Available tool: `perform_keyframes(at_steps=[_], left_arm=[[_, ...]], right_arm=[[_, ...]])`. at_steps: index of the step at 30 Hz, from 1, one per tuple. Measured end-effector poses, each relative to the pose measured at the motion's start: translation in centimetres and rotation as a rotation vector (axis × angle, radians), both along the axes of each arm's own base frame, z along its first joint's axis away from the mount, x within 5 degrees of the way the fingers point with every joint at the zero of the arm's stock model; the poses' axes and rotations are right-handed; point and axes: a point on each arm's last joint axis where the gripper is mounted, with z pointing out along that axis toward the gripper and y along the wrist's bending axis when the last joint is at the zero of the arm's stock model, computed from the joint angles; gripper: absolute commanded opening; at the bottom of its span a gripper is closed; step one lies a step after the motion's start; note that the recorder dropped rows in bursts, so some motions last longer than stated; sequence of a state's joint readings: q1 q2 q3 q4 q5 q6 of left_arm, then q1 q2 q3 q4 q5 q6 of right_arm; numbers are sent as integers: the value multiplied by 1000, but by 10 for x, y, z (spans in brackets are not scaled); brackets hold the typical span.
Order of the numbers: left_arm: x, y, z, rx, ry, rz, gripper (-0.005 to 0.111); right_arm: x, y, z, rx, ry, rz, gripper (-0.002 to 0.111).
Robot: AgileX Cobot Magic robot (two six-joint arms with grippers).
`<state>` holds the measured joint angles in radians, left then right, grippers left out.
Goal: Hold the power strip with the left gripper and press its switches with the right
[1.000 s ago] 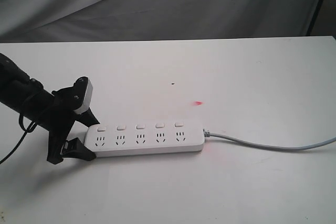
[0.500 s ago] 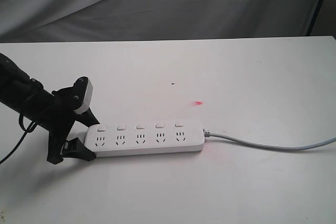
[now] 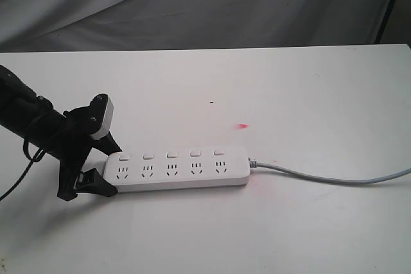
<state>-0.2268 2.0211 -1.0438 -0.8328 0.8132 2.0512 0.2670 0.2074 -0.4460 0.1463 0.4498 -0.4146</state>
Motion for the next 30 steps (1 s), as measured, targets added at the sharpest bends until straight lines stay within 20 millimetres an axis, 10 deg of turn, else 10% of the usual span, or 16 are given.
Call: perform_keyframes(at_steps=[10, 30], left_arm=[[0, 0, 0, 0, 0, 0, 72], [0, 0, 0, 0, 0, 0, 72]], right_arm=[[40, 13, 68, 4, 63, 14, 0], [88, 55, 29, 34, 522, 252, 0]])
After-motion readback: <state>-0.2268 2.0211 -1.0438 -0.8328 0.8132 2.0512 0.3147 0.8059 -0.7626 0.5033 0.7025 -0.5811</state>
